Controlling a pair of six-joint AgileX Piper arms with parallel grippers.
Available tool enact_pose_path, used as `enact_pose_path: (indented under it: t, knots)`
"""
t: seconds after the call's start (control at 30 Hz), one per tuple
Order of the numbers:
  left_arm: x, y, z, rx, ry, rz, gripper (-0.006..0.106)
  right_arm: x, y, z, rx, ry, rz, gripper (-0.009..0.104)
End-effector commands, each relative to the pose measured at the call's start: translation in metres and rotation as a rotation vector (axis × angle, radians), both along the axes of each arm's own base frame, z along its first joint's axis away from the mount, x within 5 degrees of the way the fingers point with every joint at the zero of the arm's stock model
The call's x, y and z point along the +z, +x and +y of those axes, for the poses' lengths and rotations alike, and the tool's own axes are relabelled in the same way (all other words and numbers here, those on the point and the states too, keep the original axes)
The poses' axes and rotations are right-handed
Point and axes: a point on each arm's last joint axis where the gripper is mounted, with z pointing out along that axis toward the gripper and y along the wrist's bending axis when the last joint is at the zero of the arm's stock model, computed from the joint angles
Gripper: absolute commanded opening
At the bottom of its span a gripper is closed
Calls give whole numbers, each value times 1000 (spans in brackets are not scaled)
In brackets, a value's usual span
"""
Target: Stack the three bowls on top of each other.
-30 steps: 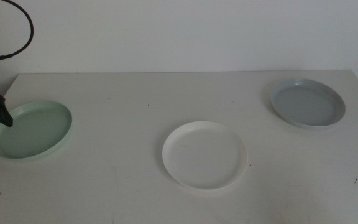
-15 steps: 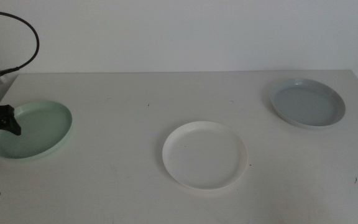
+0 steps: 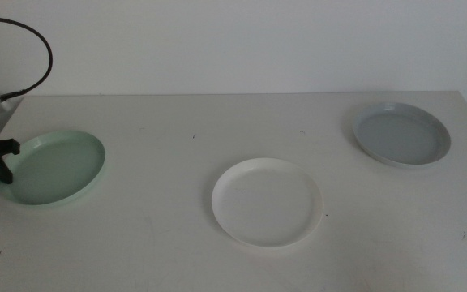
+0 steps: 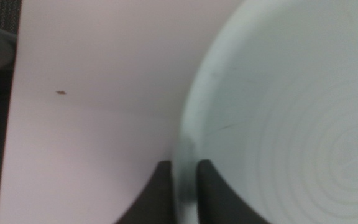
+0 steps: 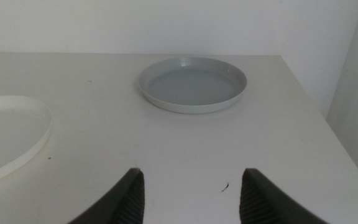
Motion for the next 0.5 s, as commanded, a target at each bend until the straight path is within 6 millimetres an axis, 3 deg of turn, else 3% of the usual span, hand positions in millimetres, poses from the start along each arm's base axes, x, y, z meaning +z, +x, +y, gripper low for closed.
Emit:
enact_pose_path:
  t: [0.0,0.2,0.47]
  knots:
    - [33,4,0,21,10,-94,1,10,-1,0,1,-12,-107,40]
    - [43,2,-2,22,9,-113,0,10,-1,0,1,-12,-107,40]
    - [102,-15,-19,-8,-35,-184,0,10,-1,0,1,-12,-107,40]
